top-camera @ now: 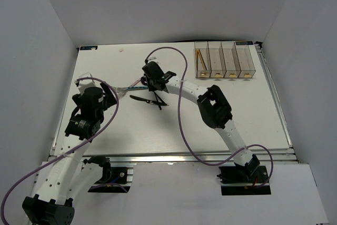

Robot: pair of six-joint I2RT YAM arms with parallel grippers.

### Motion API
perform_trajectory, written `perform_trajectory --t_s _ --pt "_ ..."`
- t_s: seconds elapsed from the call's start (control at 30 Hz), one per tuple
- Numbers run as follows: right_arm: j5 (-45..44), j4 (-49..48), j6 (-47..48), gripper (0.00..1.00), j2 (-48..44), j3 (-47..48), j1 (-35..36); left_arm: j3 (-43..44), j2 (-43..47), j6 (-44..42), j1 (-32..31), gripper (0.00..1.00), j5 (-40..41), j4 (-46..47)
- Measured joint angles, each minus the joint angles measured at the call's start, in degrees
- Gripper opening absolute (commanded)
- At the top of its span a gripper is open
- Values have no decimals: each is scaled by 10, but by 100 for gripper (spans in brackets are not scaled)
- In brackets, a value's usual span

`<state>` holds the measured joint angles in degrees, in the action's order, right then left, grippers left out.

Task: Sort the eating utensils into containers

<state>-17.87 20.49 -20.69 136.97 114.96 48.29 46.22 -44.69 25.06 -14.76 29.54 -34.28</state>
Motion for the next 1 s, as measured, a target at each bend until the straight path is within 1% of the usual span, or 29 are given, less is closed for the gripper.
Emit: perform_trajectory --t_s 0.2,0.57,1.0 --pt "-3 3 3 31 0 23 -1 0 0 0 0 98 0 0" --pt "-1 5 9 30 6 24 -7 0 -1 0 -1 98 0 0" --pt "12 17 17 30 39 38 -14 0 -2 0 -1 98 0 0"
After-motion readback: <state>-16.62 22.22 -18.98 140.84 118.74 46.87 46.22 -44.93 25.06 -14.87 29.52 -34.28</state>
